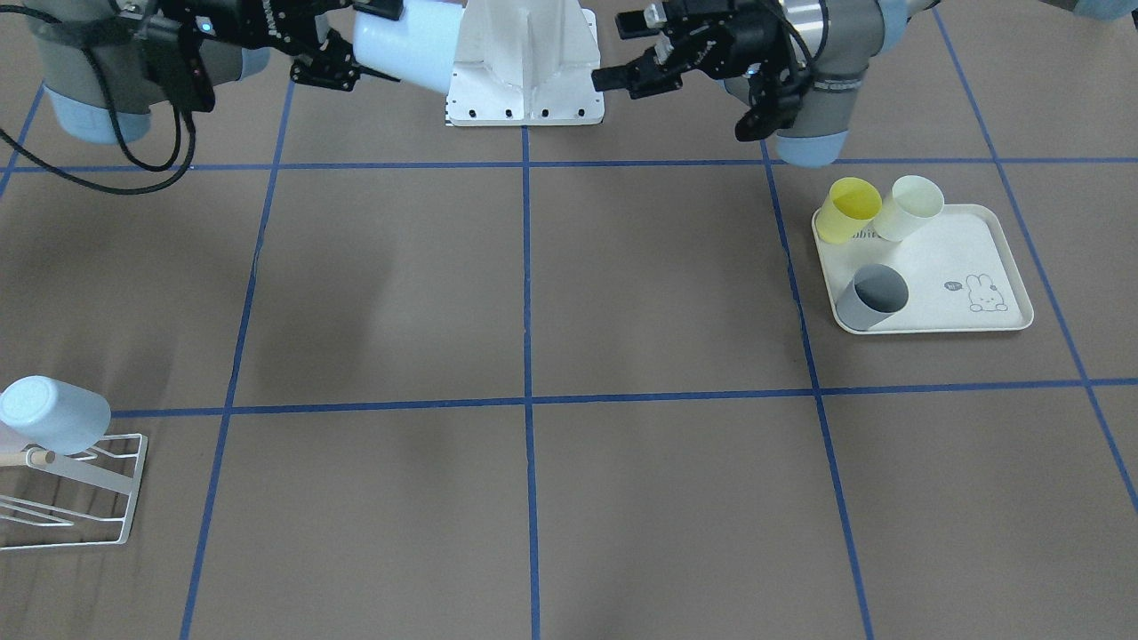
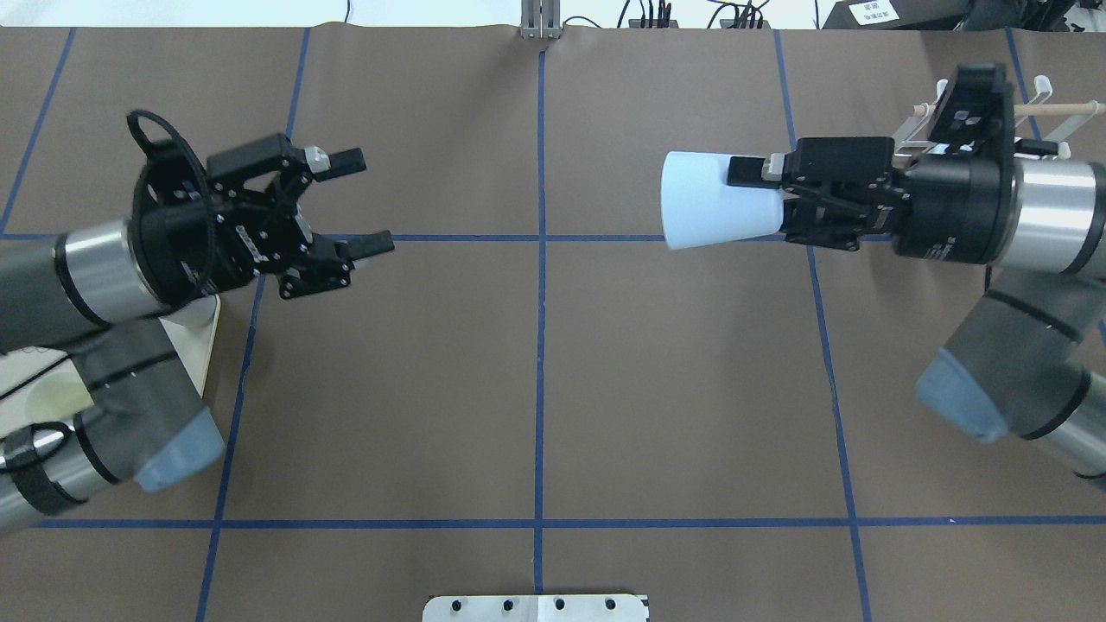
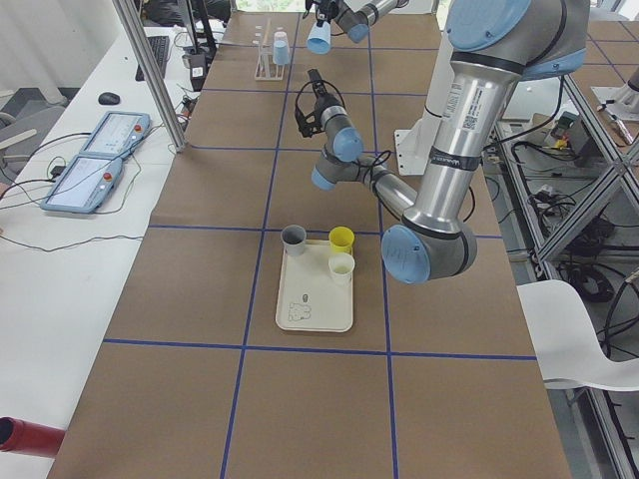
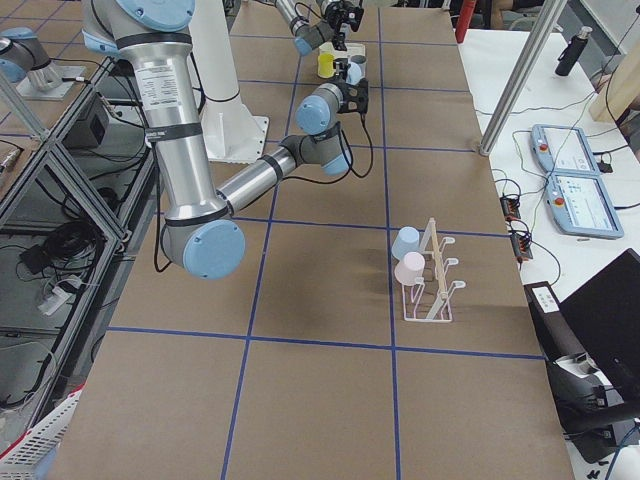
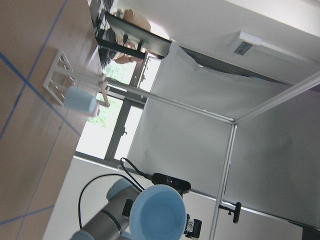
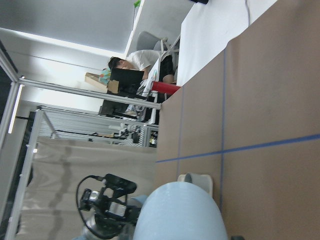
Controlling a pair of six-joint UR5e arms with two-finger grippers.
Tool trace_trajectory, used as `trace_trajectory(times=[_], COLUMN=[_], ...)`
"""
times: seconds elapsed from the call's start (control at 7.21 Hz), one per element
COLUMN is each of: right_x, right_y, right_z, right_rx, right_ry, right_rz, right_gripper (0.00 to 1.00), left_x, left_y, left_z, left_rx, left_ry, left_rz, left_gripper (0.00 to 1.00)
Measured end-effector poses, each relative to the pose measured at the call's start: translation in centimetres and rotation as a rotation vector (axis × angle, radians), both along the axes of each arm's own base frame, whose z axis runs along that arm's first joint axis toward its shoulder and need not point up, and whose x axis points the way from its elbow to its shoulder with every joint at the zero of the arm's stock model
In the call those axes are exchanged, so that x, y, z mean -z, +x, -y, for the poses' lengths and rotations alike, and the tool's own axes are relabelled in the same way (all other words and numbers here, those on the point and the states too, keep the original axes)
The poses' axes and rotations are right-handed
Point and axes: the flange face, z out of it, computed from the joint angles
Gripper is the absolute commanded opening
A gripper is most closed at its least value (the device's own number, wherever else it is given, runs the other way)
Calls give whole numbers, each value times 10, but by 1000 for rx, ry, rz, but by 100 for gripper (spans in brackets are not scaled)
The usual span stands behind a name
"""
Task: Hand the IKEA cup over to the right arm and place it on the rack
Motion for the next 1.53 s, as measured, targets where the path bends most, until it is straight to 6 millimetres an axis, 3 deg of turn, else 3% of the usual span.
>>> trace_trajectory(times=[0.14, 0.42, 0.69, 0.83, 1.25, 1.53], right_x=[-18, -49, -81, -102, -170, -218], right_y=[36, 117, 186, 210, 249, 255], right_z=[24, 65, 93, 101, 119, 135], right_rx=[-68, -186, -254, -254, -133, -11], right_ry=[33, 34, 42, 55, 84, 63], right_rz=[-140, -378, -626, -747, -1038, -1136], right_gripper=[21, 20, 20, 20, 20, 20], left_x=[-7, -19, -34, -42, -68, -82], left_y=[-35, -89, -118, -125, -157, -181], left_z=[36, 86, 118, 129, 157, 161], left_rx=[24, 88, 146, 157, 162, 144], left_ry=[7, 58, 78, 98, 232, 306], left_rz=[162, 476, 692, 800, 1146, 1286], left_gripper=[100, 100, 100, 100, 100, 100])
